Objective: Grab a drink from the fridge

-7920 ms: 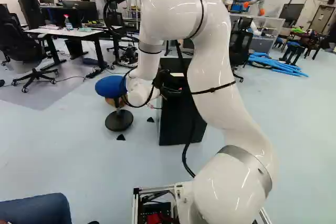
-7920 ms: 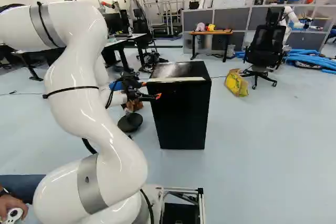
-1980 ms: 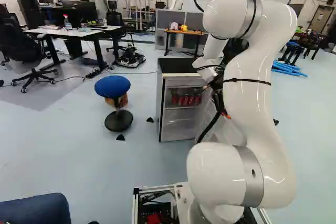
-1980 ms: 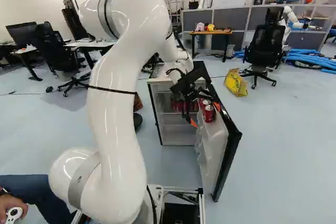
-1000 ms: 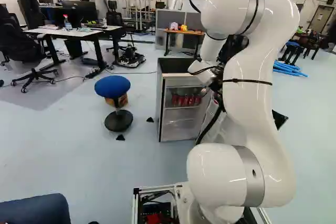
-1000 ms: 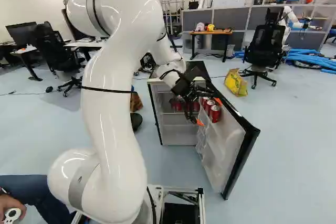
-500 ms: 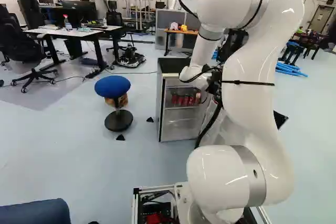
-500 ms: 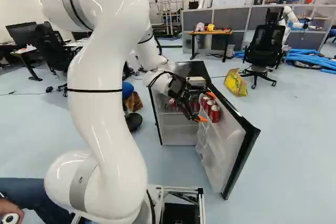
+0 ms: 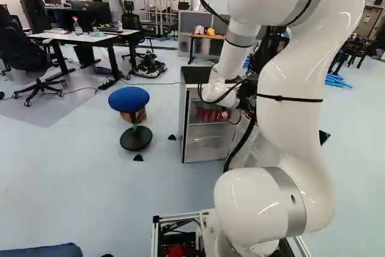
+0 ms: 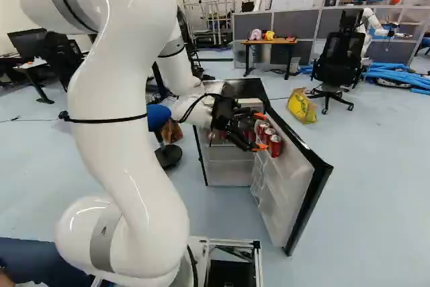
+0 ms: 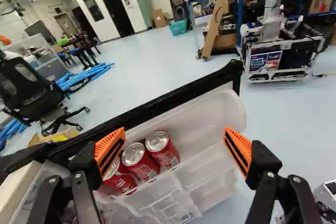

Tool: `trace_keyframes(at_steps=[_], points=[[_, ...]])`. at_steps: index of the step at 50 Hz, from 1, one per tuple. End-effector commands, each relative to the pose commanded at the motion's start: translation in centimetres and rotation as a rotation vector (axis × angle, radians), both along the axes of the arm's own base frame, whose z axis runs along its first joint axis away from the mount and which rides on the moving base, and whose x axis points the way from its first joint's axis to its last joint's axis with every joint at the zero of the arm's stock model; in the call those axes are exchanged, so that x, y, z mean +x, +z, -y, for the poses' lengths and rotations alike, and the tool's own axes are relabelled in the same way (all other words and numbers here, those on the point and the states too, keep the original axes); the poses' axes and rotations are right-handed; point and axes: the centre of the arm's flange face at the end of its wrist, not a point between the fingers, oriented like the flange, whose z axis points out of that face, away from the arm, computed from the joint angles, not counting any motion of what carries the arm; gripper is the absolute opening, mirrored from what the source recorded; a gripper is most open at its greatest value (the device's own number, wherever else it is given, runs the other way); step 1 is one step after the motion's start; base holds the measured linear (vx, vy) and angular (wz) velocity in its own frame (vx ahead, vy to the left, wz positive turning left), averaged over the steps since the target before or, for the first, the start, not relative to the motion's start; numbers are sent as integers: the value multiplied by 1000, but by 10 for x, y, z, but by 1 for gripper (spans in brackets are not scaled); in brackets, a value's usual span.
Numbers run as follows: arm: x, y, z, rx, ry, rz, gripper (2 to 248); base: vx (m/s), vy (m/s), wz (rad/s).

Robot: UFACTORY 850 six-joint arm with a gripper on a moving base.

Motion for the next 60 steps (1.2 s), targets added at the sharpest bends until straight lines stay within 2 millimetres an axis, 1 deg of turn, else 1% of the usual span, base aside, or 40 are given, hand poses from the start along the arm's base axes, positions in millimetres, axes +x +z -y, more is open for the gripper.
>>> trace_keyframes(at_steps=[52, 60], points=[[-61, 6, -15, -56, 544, -94, 247, 0, 0, 0], [-71, 2, -19, -59, 627, -121, 247, 0, 0, 0]])
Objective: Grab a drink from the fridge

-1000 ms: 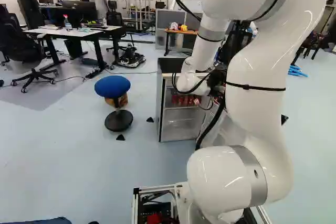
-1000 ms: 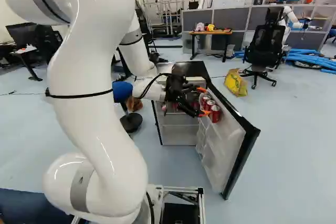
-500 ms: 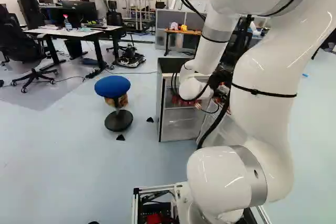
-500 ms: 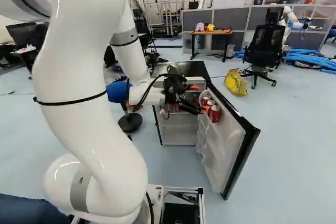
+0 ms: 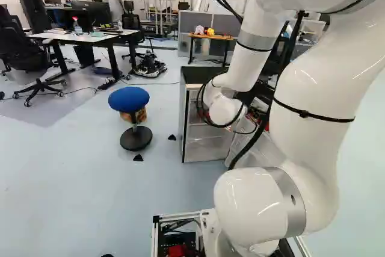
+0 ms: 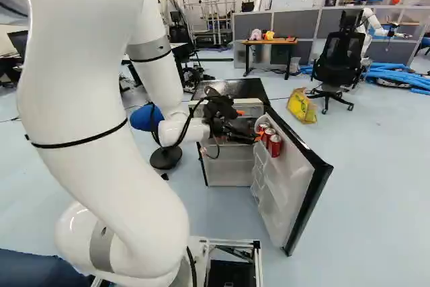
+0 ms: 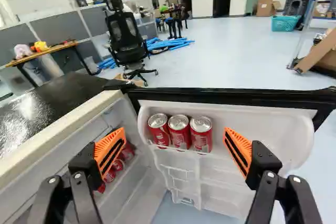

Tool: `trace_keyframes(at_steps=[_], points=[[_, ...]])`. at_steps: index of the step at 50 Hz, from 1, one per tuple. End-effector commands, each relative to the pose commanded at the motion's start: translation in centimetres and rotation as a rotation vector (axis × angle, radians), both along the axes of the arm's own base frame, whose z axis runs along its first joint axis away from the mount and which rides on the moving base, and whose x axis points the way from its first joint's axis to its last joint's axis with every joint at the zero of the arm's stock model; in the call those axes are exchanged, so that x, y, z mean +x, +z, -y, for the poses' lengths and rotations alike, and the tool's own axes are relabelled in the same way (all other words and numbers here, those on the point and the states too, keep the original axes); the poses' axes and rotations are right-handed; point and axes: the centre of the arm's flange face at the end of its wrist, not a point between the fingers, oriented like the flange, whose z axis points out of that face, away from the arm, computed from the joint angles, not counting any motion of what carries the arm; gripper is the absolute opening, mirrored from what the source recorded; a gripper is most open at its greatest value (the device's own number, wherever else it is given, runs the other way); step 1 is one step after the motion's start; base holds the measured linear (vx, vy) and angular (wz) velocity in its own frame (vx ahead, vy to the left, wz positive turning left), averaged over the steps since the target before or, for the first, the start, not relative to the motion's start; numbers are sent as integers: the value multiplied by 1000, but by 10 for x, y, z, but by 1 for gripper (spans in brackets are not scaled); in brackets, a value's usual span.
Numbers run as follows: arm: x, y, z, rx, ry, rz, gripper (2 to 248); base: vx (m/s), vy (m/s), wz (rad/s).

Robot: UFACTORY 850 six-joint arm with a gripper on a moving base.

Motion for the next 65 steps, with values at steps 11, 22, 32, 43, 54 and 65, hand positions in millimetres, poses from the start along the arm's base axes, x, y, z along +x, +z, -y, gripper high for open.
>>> trace_keyframes(at_steps=[11, 22, 32, 43, 54, 65], points=[[-13, -10, -6, -10, 113, -47, 247, 0, 0, 0], [-27, -21, -13, -17, 227, -94, 247, 0, 0, 0], [-33, -30, -20, -21, 331, -133, 247, 0, 0, 0], [-26, -42, -28, -23, 447, -170, 247, 0, 0, 0], [-20, -53, -37, -22, 564, -205, 247, 0, 0, 0], [-14, -65, -46, -20, 681, -238, 247, 0, 0, 0]])
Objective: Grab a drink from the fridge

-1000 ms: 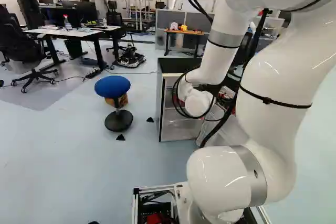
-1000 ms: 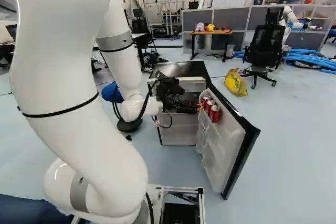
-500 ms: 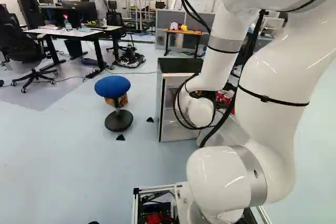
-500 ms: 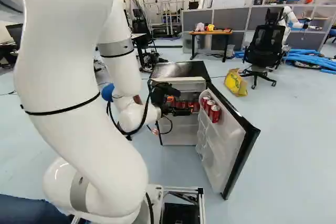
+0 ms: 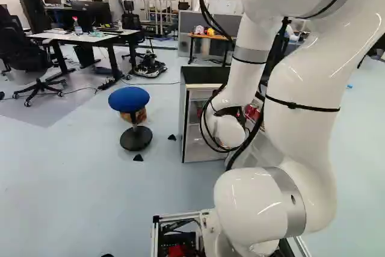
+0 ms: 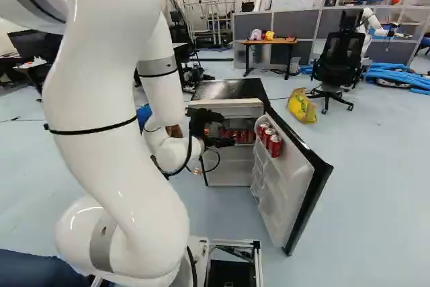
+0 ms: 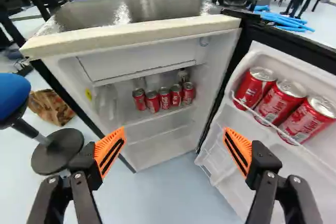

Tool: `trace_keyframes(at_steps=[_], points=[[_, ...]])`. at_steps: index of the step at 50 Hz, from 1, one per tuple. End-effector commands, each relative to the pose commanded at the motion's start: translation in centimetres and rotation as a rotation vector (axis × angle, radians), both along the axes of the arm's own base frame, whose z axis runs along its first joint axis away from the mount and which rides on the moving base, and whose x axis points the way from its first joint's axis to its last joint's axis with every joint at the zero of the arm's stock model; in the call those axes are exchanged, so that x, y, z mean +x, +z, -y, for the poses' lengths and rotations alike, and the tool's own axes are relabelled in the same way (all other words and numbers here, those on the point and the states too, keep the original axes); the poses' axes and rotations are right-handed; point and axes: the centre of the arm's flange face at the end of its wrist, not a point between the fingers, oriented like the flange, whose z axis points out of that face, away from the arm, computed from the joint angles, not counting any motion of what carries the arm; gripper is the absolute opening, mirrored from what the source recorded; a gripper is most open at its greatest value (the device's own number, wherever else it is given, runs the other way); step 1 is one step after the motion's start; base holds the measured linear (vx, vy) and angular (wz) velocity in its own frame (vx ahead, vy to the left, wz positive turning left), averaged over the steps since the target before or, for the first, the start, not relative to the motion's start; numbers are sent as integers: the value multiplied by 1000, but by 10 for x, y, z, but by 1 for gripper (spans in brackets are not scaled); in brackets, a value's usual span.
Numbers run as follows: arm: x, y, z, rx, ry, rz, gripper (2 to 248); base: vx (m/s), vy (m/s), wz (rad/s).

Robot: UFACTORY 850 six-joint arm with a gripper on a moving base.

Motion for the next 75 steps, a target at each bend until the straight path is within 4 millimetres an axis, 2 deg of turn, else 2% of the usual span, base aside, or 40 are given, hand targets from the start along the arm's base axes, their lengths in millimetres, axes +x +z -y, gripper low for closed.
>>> trace_keyframes(at_steps=[29, 75], points=[[10, -30, -18, 18, 229, -76, 247, 0, 0, 0], [26, -78, -18, 26, 237, -125, 247, 0, 0, 0]])
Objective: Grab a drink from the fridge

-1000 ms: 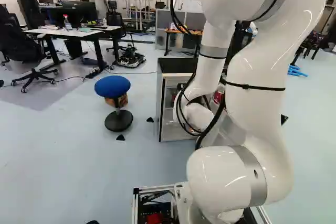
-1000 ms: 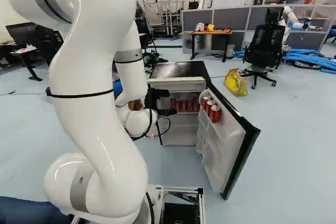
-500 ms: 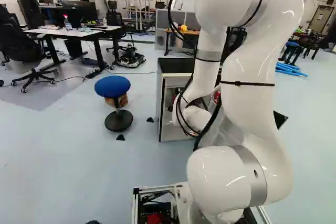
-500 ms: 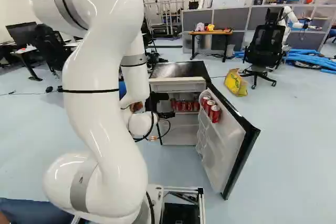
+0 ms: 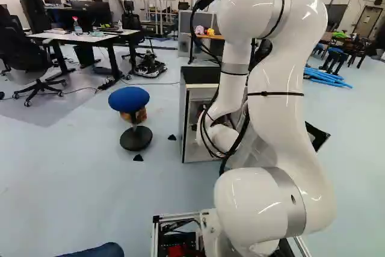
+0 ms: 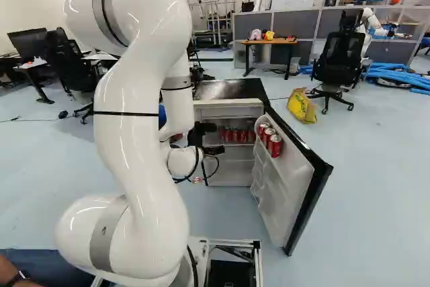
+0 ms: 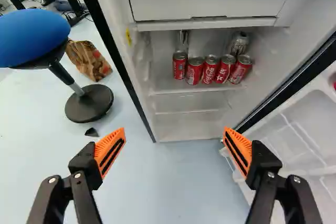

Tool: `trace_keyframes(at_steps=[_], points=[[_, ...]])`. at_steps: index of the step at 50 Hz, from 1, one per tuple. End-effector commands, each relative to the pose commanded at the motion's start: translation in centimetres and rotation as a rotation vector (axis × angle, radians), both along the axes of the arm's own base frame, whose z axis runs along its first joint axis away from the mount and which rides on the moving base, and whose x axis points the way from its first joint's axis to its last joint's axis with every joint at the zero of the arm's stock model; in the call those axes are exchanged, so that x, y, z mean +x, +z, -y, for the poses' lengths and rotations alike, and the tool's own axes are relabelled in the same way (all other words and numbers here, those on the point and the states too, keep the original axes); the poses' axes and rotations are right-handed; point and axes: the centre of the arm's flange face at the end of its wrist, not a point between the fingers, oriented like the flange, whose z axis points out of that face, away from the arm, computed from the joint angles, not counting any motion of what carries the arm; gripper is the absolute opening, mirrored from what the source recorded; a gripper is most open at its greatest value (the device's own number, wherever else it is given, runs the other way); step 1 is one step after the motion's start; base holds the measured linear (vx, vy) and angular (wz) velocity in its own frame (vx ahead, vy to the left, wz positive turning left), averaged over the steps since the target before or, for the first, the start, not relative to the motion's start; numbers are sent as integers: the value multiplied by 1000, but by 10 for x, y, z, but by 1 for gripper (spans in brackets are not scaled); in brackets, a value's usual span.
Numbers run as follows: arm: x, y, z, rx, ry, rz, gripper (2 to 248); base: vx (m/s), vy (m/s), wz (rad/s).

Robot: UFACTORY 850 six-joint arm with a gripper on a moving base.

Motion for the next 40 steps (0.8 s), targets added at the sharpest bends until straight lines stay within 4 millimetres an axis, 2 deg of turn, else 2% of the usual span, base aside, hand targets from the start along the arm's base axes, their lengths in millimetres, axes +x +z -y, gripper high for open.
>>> trace_keyframes(at_steps=[40], points=[[38, -40, 1, -5, 2, 104, 247, 0, 0, 0]])
